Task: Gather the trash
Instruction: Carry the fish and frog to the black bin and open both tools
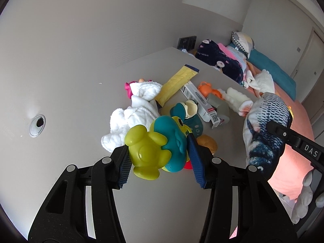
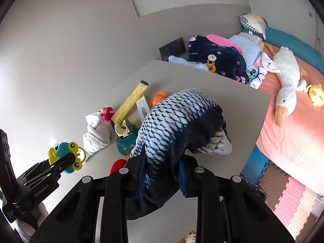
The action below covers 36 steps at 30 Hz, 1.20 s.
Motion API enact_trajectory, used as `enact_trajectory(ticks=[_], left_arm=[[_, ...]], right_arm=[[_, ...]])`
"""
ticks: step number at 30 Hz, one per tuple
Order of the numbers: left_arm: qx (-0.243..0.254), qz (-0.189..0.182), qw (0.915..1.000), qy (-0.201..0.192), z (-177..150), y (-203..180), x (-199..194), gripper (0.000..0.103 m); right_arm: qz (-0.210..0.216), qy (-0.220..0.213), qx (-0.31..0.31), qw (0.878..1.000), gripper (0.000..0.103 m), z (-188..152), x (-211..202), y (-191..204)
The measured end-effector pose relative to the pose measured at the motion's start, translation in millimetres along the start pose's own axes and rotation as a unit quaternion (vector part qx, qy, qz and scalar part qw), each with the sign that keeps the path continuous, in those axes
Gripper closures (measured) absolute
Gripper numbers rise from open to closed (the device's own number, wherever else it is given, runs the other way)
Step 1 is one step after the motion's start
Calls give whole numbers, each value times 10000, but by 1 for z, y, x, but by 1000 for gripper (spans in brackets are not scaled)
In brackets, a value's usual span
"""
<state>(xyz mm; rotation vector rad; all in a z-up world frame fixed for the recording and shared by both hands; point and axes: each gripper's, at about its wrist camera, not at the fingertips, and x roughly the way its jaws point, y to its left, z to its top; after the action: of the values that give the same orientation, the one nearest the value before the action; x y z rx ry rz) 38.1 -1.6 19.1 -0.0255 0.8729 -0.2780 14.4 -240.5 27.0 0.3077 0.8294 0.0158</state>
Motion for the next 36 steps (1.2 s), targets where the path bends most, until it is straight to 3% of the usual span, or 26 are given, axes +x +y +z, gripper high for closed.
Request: enact_trajectory(ticks=[10, 15, 21, 30, 36], left_arm=[[-22, -36, 9999, -136, -4, 6, -13, 53], [31, -31, 9998, -178, -3, 10, -17, 53], [217, 50, 9997, -142, 4, 6, -20, 53], [571, -7, 9982, -168, 10, -42, -26, 53], [819, -321, 9960, -173, 10, -95, -20, 53]], right_arm=[[-44, -215, -180, 9996, 70, 5, -14, 15], [-550, -367, -882, 9939, 71, -4, -12, 47], [-640, -561, -1162, 9896, 71, -15, -18, 66], [-719, -824, -1060, 9883, 71, -16, -44, 35], [-895, -920, -826, 9883, 71, -17, -68, -10]])
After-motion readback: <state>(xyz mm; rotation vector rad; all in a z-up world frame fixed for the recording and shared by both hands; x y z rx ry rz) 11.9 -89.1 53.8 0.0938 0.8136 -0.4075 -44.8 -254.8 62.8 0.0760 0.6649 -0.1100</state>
